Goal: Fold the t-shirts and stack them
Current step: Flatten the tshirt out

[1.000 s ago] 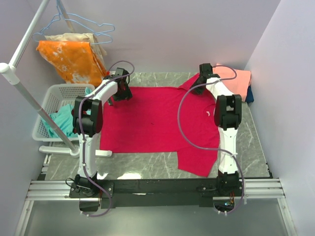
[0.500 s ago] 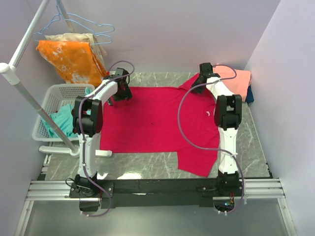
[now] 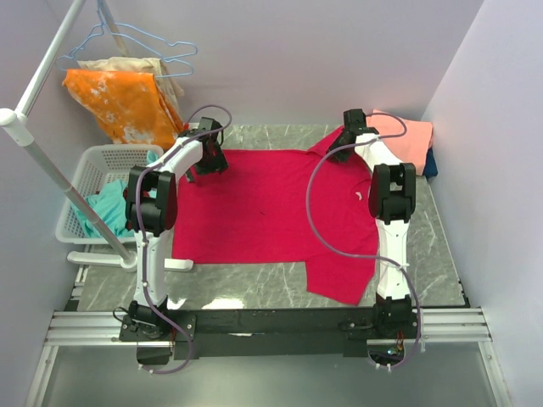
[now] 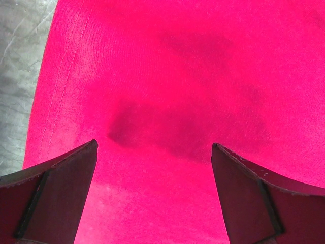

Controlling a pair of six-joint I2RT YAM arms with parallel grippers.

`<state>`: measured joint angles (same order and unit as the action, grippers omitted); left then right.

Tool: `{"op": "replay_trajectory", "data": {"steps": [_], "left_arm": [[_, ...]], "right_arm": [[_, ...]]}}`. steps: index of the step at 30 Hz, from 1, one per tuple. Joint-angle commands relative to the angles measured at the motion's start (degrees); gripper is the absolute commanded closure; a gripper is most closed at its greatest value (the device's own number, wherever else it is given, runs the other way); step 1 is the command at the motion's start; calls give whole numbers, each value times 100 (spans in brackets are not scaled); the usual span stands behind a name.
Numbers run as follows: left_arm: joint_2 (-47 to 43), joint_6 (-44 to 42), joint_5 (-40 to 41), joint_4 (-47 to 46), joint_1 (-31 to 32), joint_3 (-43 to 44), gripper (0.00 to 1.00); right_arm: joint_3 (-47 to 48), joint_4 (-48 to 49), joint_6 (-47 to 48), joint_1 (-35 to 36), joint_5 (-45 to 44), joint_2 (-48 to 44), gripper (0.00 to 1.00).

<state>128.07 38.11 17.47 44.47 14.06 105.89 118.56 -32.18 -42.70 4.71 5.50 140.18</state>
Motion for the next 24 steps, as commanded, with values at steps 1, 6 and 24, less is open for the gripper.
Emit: {"op": "replay_trajectory", "data": {"steps": [1, 6, 24], "left_arm": [[-195, -93, 81, 18, 17, 143, 1], [-168, -75, 37, 0, 17, 143, 0], [-142, -75, 63, 53, 17, 257, 0]], "right_arm": [[1, 28, 139, -23, -294, -254, 69], [9, -59, 253, -23, -444, -272, 67], [562, -314, 95, -40, -31, 299, 75]]}}
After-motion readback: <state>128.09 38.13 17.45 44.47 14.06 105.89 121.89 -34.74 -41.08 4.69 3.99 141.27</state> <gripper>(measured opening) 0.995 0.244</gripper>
